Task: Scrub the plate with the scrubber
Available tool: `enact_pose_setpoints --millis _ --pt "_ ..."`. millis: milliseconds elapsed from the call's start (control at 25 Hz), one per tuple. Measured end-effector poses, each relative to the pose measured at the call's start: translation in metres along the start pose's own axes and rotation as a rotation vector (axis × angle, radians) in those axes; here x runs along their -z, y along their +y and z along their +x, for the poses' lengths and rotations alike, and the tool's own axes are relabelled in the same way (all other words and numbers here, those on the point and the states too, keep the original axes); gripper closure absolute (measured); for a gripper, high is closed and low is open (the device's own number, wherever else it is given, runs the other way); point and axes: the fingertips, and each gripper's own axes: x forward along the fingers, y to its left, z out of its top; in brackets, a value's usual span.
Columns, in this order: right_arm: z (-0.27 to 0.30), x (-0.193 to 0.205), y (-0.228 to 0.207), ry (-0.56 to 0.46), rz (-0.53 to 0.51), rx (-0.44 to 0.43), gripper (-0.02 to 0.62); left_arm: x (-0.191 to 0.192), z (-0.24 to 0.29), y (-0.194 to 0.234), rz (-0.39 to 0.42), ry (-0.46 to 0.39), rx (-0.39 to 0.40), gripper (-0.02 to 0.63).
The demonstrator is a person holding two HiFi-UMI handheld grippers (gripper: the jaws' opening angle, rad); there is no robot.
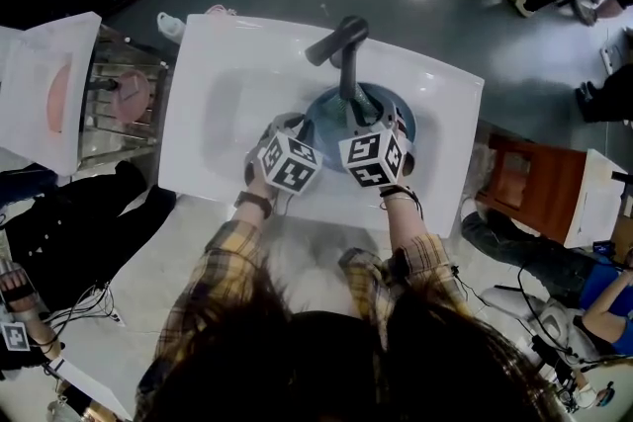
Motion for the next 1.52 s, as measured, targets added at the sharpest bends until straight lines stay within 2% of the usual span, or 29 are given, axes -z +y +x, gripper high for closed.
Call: enact_pose_setpoints --millis 240,480,680,920,1080,1240,1520 --pt "-0.013 0.016 -0.028 0.014 0.068 0.057 0.479 -0.001 0.001 -0.002 -0.003 0.002 0.013 0.561" --pt "-0.029 0.038 -0.046 0.050 0.087 0.096 0.479 -0.002 -0.002 -0.003 0.005 -0.007 0.013 0.560" --pt "-0.042 0.049 -0.047 0.068 0.142 0.107 0.480 -0.001 0.000 -0.002 -0.037 -0.010 0.011 0.558" --pt "-0.057 0.036 -0.035 0.041 0.215 0.080 0.485 -0.005 -0.003 -0.003 -0.039 -0.026 -0.006 0.558" --pt "-0.069 0.023 -0.027 0.014 0.249 0.063 0.489 -0.008 -0.009 -0.002 -0.100 -0.066 0.009 0.506" --pt "-0.087 0.009 -0.021 -0.013 0.306 0.043 0.492 -0.014 -0.022 0.001 -0.147 -0.102 0.007 0.484" --pt "-0.119 -0.017 -0.025 -0.091 0.381 0.028 0.494 -0.045 -0.061 0.002 -0.085 -0.204 -0.025 0.483"
